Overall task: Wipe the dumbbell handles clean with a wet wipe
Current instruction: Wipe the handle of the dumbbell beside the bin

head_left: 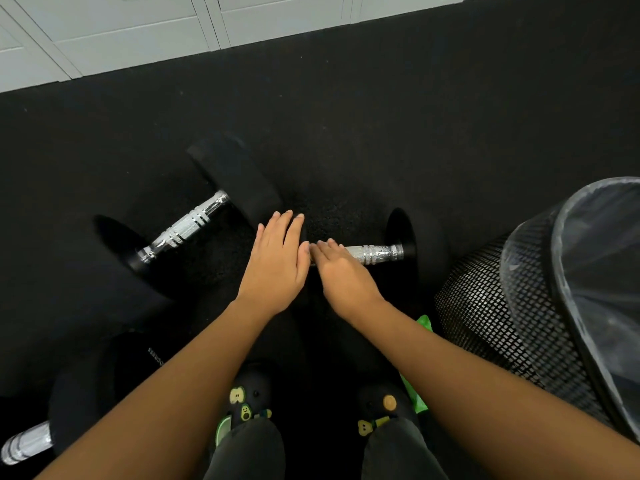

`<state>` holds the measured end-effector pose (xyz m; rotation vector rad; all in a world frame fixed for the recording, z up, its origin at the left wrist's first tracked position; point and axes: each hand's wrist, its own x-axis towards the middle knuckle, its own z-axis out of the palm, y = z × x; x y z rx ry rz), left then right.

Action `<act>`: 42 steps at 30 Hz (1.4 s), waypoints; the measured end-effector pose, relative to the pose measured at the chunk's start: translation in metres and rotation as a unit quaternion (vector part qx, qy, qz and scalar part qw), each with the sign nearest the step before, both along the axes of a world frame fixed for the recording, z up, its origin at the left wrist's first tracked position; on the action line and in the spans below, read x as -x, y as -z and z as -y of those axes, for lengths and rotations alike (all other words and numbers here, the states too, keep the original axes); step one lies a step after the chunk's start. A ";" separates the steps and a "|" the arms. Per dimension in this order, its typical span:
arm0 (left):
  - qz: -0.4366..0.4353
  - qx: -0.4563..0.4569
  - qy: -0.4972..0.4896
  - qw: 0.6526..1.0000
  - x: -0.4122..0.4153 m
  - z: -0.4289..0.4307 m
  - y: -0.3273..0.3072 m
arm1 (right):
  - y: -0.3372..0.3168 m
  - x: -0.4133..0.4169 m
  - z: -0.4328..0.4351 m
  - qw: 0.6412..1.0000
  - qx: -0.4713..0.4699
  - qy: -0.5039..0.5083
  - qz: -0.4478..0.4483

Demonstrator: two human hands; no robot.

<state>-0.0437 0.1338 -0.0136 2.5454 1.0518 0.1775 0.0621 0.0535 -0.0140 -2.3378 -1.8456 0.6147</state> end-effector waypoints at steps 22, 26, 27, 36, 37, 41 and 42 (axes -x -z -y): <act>0.019 0.025 0.002 1.000 0.003 0.000 0.000 | -0.017 -0.023 -0.010 0.997 0.071 -0.003 -0.021; 0.022 0.025 0.003 0.999 0.003 0.000 0.000 | -0.014 -0.020 -0.021 0.994 0.101 0.025 0.019; 0.022 0.026 0.004 0.999 0.003 0.000 0.000 | -0.014 -0.016 -0.026 0.994 0.104 0.025 0.018; 0.023 0.030 0.010 0.999 0.004 -0.001 0.000 | 0.002 -0.018 0.016 0.999 0.008 -0.024 0.043; 0.023 0.031 0.010 0.999 0.004 -0.001 0.000 | 0.003 -0.019 0.020 0.999 0.003 -0.014 0.051; 0.023 0.031 0.007 0.999 0.003 0.000 0.001 | 0.004 -0.016 0.013 0.998 0.018 0.026 0.048; 0.023 0.030 0.007 0.999 0.003 0.000 0.002 | 0.004 -0.014 0.009 0.998 0.019 0.028 0.044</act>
